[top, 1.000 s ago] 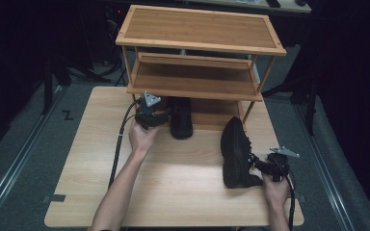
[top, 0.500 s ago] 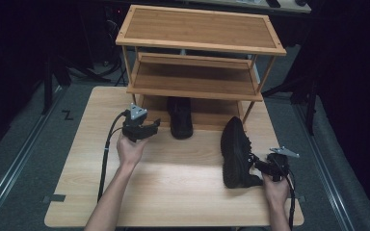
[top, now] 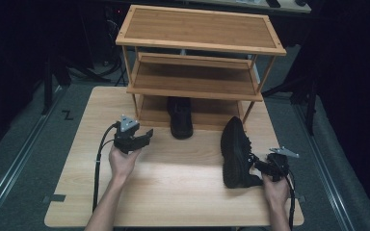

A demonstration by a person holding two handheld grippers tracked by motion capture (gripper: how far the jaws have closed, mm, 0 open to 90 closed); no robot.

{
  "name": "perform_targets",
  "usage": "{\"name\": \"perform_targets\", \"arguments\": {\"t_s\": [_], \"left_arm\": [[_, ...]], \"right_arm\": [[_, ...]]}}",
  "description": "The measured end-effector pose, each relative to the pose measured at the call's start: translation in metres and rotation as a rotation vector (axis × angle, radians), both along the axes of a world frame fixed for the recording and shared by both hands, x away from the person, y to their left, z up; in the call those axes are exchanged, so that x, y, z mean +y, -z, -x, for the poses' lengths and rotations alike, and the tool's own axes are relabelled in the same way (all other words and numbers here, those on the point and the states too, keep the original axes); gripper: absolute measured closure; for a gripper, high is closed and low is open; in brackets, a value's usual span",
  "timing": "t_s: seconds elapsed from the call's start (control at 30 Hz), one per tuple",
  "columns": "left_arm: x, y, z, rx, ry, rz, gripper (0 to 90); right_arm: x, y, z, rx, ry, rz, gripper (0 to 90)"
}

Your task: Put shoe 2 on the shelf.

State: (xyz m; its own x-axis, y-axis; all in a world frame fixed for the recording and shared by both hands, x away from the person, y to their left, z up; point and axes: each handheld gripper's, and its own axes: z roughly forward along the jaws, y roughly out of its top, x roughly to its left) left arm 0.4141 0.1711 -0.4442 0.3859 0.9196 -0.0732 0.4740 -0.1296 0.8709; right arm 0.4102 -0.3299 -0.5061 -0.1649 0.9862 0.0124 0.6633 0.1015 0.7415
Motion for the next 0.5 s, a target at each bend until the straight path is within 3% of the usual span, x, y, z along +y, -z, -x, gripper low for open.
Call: {"name": "perform_targets", "arguments": {"t_s": [0.27, 0.33, 0.37, 0.5], "left_arm": [[0.011, 0.032, 0.014, 0.053, -0.039, -0.017, 39.3], [0.014, 0.039, 0.015, 0.073, -0.048, -0.019, 39.1], [0.016, 0.042, 0.015, 0.085, -0.052, -0.024, 38.9], [0.021, 0.055, 0.018, 0.117, -0.067, -0.047, 39.5]], "right_arm": [[-0.002, -0.001, 0.001, 0.019, -0.012, 0.015, 34.6], [-0.004, -0.003, 0.004, 0.031, -0.046, 0.012, 35.7], [-0.004, -0.004, 0.006, 0.036, -0.044, -0.01, 36.4], [-0.004, -0.003, 0.011, 0.026, -0.059, -0.02, 37.4]]}}
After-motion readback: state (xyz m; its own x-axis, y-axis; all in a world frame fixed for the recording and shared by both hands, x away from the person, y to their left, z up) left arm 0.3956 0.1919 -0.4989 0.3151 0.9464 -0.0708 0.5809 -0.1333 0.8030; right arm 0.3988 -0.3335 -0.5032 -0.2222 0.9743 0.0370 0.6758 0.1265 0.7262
